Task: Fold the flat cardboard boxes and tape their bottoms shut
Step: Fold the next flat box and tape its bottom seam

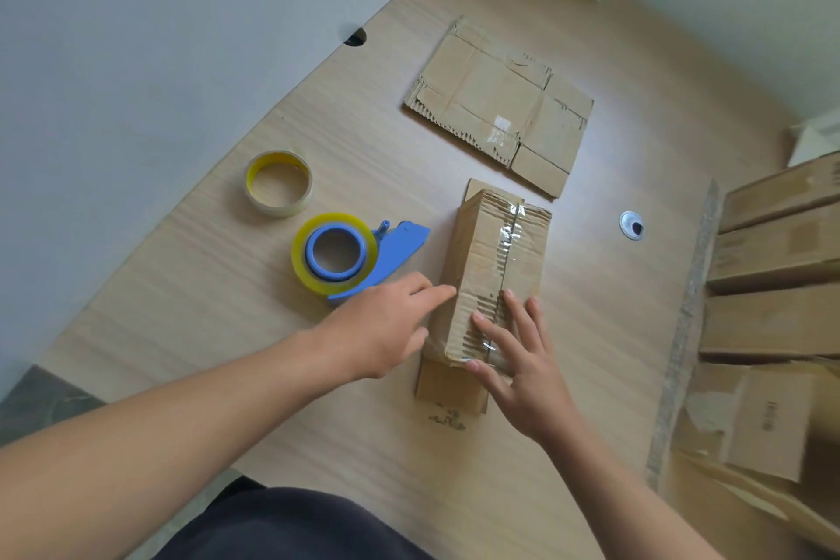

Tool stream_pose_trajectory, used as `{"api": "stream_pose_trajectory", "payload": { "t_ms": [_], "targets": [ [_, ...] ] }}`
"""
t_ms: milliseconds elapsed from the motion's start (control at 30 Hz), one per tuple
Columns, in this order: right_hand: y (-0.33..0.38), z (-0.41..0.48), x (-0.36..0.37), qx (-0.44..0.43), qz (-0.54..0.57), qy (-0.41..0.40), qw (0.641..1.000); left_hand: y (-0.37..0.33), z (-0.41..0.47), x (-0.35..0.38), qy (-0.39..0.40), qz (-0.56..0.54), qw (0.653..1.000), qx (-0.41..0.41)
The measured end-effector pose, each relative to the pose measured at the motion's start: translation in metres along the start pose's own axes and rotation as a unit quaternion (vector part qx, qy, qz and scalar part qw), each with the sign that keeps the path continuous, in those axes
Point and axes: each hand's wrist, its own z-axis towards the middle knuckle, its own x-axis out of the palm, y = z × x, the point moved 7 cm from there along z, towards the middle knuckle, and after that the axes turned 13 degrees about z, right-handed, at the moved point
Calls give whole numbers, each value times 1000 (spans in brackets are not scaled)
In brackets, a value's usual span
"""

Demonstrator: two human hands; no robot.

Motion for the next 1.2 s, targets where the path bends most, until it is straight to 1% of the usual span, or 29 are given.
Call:
{"api": "stream_pose_trajectory", "payload": {
  "t_ms": [67,100,200,267,333,367,433,533,633,700,800,900,967,1100,1200],
  "targets": [
    [-3,-7,-1,2,8,-3,1000,0,4,25,86,-2,996,-8],
    [-5,-11,-2,5,13,-6,1000,-2,6,32,107,-20,994,1],
    [-7,-18,-3,8,23,-10,1000,-7,12,37,115,-59,991,35],
    [-9,-21,-4,10,24,-11,1000,-7,15,37,120,-36,991,48],
    [-11,-23,-3,16,20,-16,1000,-8,14,37,130,12,989,69],
    [-12,-24,-3,18,14,-19,1000,-8,12,36,121,36,989,82],
    [-14,-24,-1,22,-1,-26,999,-9,9,29,78,60,988,116],
    [-14,-24,0,20,-14,-37,999,-13,7,16,2,63,982,175],
    [-14,-24,2,25,-14,-48,998,-15,14,9,-47,80,975,204],
    [-14,-25,2,27,-16,-51,998,-17,20,12,-56,78,973,209],
    [-14,-24,3,30,-8,-45,999,-19,29,22,-37,58,975,213],
    [-14,-24,3,32,3,-42,999,-20,39,33,-8,34,979,199],
    [-14,-24,3,33,7,-44,998,-19,42,40,6,2,986,168],
    [-12,-22,4,34,8,-53,998,-11,38,50,16,-108,992,60],
    [-12,-23,5,43,14,-62,997,-6,27,59,-12,-191,981,-42]
  ]
}}
